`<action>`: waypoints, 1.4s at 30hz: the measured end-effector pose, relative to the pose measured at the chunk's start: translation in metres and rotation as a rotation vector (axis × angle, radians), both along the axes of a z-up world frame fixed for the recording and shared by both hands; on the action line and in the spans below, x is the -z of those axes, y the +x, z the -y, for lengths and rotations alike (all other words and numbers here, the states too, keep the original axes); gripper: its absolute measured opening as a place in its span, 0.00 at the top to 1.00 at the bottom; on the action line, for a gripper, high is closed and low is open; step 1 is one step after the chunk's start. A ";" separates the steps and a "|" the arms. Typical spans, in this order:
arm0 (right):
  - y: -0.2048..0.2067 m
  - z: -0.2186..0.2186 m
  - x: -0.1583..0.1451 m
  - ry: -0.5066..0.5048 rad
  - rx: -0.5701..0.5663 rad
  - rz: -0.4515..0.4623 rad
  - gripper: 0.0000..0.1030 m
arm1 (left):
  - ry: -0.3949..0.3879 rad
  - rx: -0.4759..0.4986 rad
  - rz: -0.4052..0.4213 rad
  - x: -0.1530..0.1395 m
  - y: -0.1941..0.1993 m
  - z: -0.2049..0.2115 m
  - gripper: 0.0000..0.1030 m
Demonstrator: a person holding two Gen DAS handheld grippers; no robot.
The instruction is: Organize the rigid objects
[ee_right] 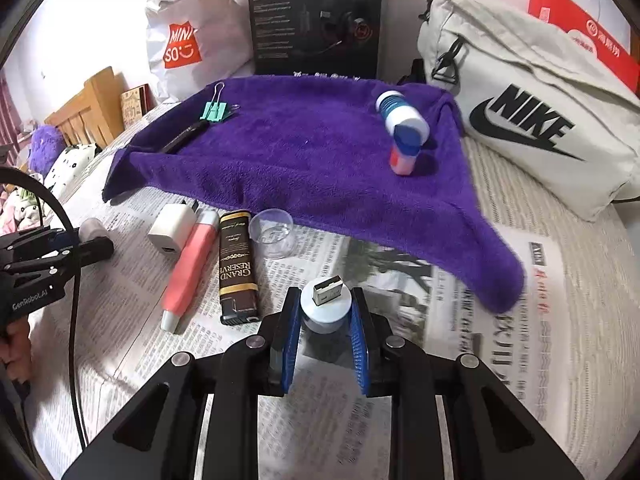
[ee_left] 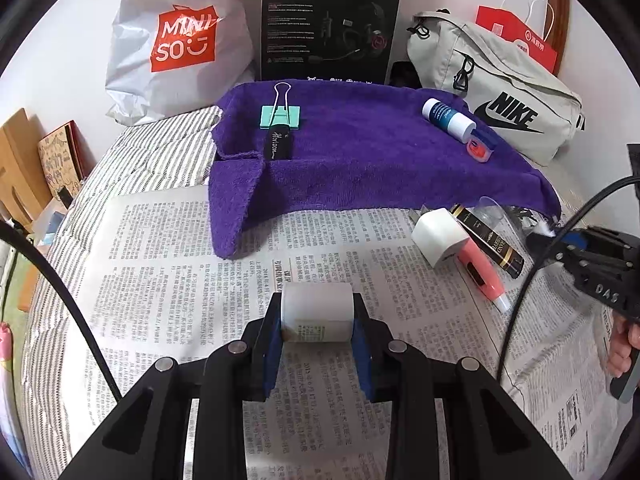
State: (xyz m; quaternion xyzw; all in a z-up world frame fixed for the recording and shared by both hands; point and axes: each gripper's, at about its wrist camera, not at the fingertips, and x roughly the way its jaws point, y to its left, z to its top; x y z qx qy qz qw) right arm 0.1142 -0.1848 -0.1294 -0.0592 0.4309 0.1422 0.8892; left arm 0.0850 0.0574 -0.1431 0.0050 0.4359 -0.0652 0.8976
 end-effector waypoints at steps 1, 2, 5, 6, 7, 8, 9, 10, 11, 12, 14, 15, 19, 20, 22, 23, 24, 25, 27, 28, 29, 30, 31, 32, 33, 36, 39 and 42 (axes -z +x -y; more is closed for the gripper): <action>-0.001 0.002 -0.003 0.004 -0.002 0.003 0.77 | 0.000 -0.002 -0.007 -0.001 0.000 -0.001 0.72; -0.002 0.004 -0.006 0.012 -0.006 0.003 0.77 | -0.002 -0.005 -0.011 -0.002 0.001 -0.002 0.72; -0.003 0.009 -0.016 0.019 -0.012 0.011 0.77 | -0.023 -0.017 -0.012 -0.009 0.001 -0.006 0.72; -0.003 0.010 -0.018 0.020 -0.014 0.012 0.77 | -0.030 -0.015 -0.012 -0.012 0.002 -0.007 0.72; -0.002 0.011 -0.021 0.022 -0.017 0.012 0.77 | -0.034 -0.014 -0.011 -0.015 0.002 -0.008 0.72; -0.001 0.012 -0.024 0.025 -0.021 0.013 0.77 | -0.035 -0.013 -0.008 -0.020 0.003 -0.008 0.72; 0.000 0.013 -0.027 0.026 -0.024 0.014 0.77 | -0.035 -0.013 -0.006 -0.023 0.004 -0.008 0.72; 0.002 0.013 -0.030 0.026 -0.025 0.016 0.77 | -0.034 -0.013 -0.003 -0.027 0.005 -0.008 0.72; 0.004 0.015 -0.033 0.026 -0.024 0.017 0.77 | -0.035 -0.009 -0.001 -0.032 0.007 -0.008 0.72; 0.007 0.016 -0.036 0.028 -0.022 0.017 0.77 | -0.034 -0.008 0.002 -0.036 0.010 -0.008 0.72; 0.014 0.020 -0.041 0.038 -0.018 0.018 0.77 | -0.035 -0.018 0.008 -0.043 0.016 -0.009 0.72; 0.016 0.021 -0.044 0.038 -0.018 0.015 0.77 | -0.038 -0.020 0.010 -0.046 0.019 -0.009 0.72; 0.031 0.024 -0.054 0.042 -0.015 0.017 0.77 | -0.041 -0.017 0.016 -0.057 0.033 -0.010 0.72; 0.034 0.025 -0.055 0.040 -0.014 0.017 0.77 | -0.038 -0.014 0.016 -0.059 0.036 -0.009 0.72; 0.043 0.026 -0.057 0.038 -0.005 0.015 0.77 | -0.026 -0.009 0.015 -0.062 0.042 -0.007 0.72; 0.049 0.028 -0.057 0.043 -0.002 0.011 0.77 | -0.022 -0.009 0.016 -0.064 0.046 -0.007 0.72; 0.053 0.029 -0.057 0.045 0.002 0.006 0.77 | -0.022 -0.011 0.018 -0.065 0.049 -0.006 0.72; 0.058 0.029 -0.056 0.044 0.008 0.001 0.77 | -0.024 -0.023 0.032 -0.068 0.051 -0.007 0.72; 0.070 0.031 -0.053 0.041 0.019 -0.015 0.77 | -0.044 -0.012 0.038 -0.070 0.056 -0.007 0.72; 0.075 0.032 -0.051 0.042 0.023 -0.022 0.77 | -0.050 -0.016 0.040 -0.070 0.059 -0.008 0.72; 0.083 0.032 -0.048 0.041 0.027 -0.036 0.77 | -0.052 -0.020 0.042 -0.069 0.061 -0.007 0.72; 0.087 0.032 -0.046 0.040 0.028 -0.042 0.77 | -0.056 -0.017 0.040 -0.069 0.063 -0.007 0.72; 0.091 0.031 -0.043 0.035 0.028 -0.051 0.77 | -0.061 -0.009 0.034 -0.067 0.066 -0.006 0.72; 0.094 0.030 -0.040 0.030 0.027 -0.061 0.77 | -0.061 -0.005 0.027 -0.064 0.070 -0.005 0.72; 0.097 0.029 -0.037 0.026 0.025 -0.070 0.77 | -0.057 -0.005 0.023 -0.062 0.072 -0.004 0.72; 0.101 0.027 -0.029 0.013 0.023 -0.091 0.77 | -0.058 0.004 0.009 -0.057 0.077 -0.003 0.72; 0.107 0.026 -0.022 0.001 0.024 -0.108 0.77 | -0.072 0.011 -0.001 -0.052 0.080 -0.003 0.72; 0.113 0.023 -0.017 -0.004 0.020 -0.113 0.77 | -0.068 0.019 -0.012 -0.048 0.082 -0.002 0.72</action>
